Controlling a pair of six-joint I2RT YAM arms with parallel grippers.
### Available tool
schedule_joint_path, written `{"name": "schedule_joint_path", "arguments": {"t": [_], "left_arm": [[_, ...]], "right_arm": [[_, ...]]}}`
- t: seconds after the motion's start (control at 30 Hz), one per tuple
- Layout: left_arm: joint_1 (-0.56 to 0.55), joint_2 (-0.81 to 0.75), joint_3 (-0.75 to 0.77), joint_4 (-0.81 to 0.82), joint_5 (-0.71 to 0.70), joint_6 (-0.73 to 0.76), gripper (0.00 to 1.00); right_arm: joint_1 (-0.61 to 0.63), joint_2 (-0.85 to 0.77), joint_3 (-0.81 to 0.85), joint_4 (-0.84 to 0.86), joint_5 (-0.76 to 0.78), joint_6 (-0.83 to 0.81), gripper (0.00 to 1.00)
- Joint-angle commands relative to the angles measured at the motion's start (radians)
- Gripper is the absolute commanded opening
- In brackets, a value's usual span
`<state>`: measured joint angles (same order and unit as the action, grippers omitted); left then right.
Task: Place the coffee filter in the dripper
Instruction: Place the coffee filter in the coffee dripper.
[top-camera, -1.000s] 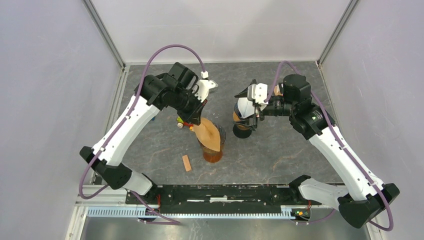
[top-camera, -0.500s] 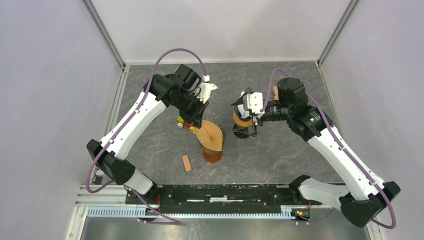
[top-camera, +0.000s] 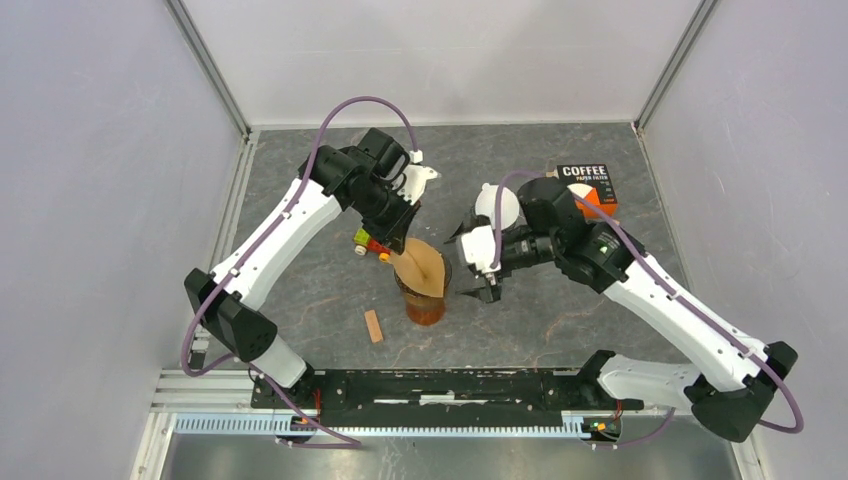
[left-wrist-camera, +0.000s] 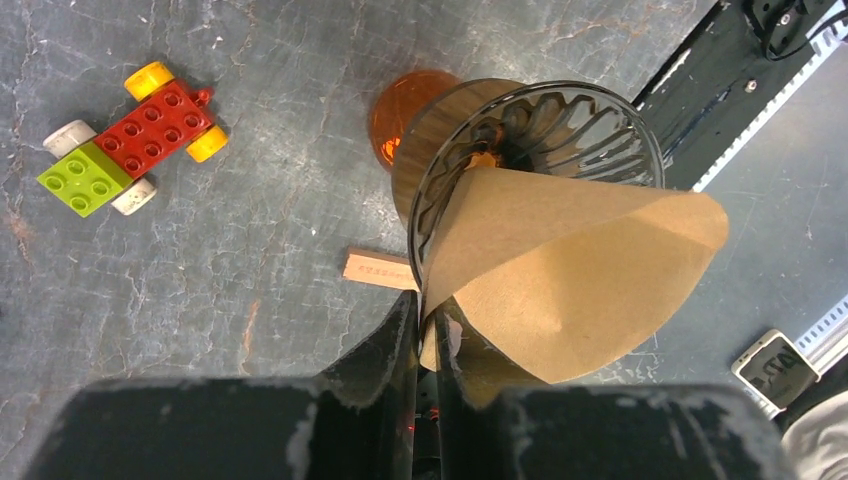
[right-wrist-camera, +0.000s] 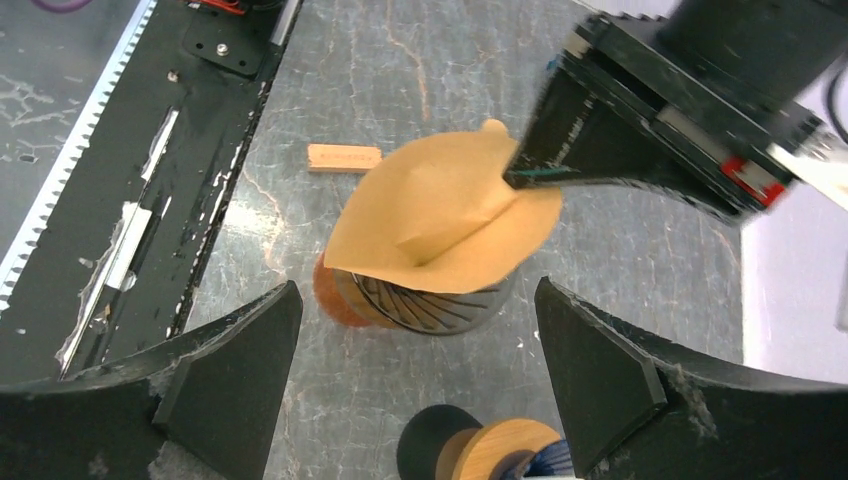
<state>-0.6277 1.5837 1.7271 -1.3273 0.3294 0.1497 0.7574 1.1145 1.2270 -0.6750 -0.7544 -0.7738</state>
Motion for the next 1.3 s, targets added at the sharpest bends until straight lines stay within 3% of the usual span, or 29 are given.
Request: {"name": "schedule_joint_path", "arguments": {"t": [0.0, 0.27, 0.6, 1.27], "left_arm": [[0.003, 0.008, 0.026, 0.03, -0.034, 0.002, 0.19], [0.004, 0.005, 0.031, 0.03, -0.032, 0.01, 0.26], [0.003, 0.009, 0.031, 0.025, -0.039, 0.024, 0.3], [-0.04, 0.012, -0.021, 0.072, -0.048, 0.004, 0.53]], "right_arm": [[0.079, 0.032, 0.011, -0.04, 0.104, -0.072, 0.93], [0.219, 0.102, -0.014, -0.046, 0.29, -0.124, 0.93], [0.303, 0.182, 0.016, -0.061, 0.421, -0.154, 0.92], [0.326, 0.227, 0.035, -0.065, 0.465, -0.128, 0.91]]}}
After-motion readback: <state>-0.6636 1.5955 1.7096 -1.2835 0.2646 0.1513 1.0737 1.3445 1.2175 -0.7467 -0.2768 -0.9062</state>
